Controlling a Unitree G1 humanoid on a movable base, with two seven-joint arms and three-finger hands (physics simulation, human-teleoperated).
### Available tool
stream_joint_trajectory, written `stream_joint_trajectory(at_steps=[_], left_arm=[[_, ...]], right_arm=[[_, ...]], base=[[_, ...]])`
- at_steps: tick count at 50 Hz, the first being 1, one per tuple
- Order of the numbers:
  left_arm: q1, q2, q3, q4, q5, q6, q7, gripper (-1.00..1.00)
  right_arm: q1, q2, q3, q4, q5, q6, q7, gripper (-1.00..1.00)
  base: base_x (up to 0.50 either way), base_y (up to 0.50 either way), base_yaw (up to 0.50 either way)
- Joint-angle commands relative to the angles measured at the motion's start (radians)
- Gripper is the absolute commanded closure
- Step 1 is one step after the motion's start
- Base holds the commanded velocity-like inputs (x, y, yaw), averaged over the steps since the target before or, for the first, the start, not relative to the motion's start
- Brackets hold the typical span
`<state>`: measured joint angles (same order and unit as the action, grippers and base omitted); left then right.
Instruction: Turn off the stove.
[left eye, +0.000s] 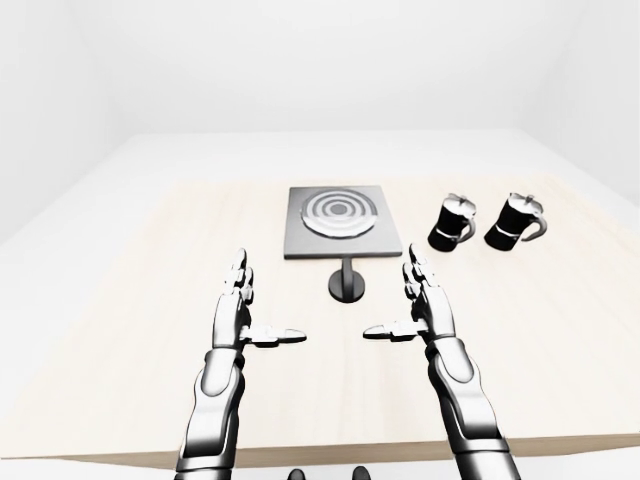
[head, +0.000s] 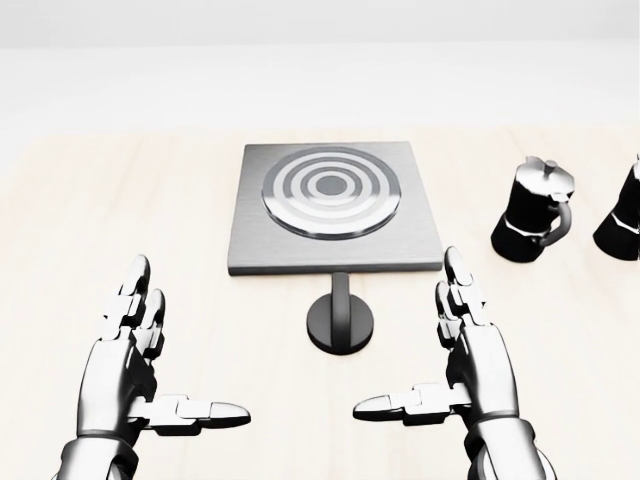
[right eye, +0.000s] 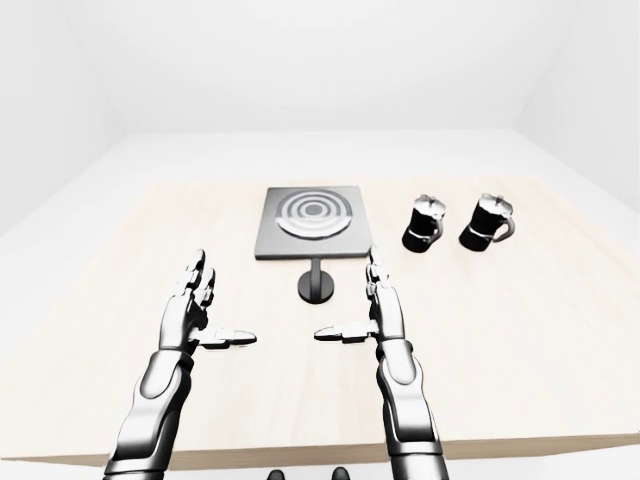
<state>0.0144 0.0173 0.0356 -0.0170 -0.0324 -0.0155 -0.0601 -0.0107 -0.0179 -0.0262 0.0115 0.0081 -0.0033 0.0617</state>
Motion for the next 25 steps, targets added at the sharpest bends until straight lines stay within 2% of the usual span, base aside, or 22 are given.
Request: stream_joint_trajectory(at_steps=[1,5,8,12,17,18,22,23,25], left_arm=[[0.004,0.0,0.0,-0.011,-0.001,0.007,0.0,-1.0],[0.005,0.0,0.0,-0.016,-0.001,0.011,0.0,-1.0],[0.002,0.0,0.0,-0.006,-0.001,0.005,-0.001,-1.0],[-0.004,0.0,0.002,0.007,-0.001,-0.003,0.0,-1.0],[-0.003,0.0,0.002,0.003,-0.003,0.0,0.0,-1.0],[0.0,0.0,0.003,-0.007,-0.006,0.008,0.0,-1.0],[-0.002,0.0,0.005,-0.015,-0.013,0.018,0.001,-1.0],[-0.002,-0.001,0.006,-0.014,-0.014,0.018,0.002,-1.0],[-0.01,-0.001,0.014,-0.02,-0.029,0.034,0.007,-1.0]], right_arm=[[0.0,0.001,0.003,-0.008,-0.002,0.005,0.001,-1.0],[-0.001,0.0,0.004,-0.007,-0.004,0.006,0.002,-1.0],[0.001,0.001,0.006,-0.014,-0.007,0.012,0.001,-1.0],[-0.001,0.0,0.004,-0.003,-0.008,0.005,0.003,-1.0],[-0.004,-0.001,0.004,0.006,-0.01,0.001,0.005,-1.0],[-0.005,-0.001,0.003,0.01,-0.009,-0.003,0.006,-1.0],[-0.003,0.001,0.003,-0.001,-0.008,0.004,0.003,-1.0],[-0.003,0.001,0.002,0.006,-0.005,-0.004,0.005,-1.0],[-0.004,0.001,0.004,0.002,-0.007,0.003,0.003,-1.0]], base=[[0.34,-0.08,0.0],[0.34,-0.1,0.0],[0.35,-0.1,0.0],[0.34,-0.09,0.0],[0.34,-0.09,0.0],[0.35,-0.06,0.0],[0.23,0.0,0.0],[0.17,0.0,0.0],[0.0,0.0,0.0]])
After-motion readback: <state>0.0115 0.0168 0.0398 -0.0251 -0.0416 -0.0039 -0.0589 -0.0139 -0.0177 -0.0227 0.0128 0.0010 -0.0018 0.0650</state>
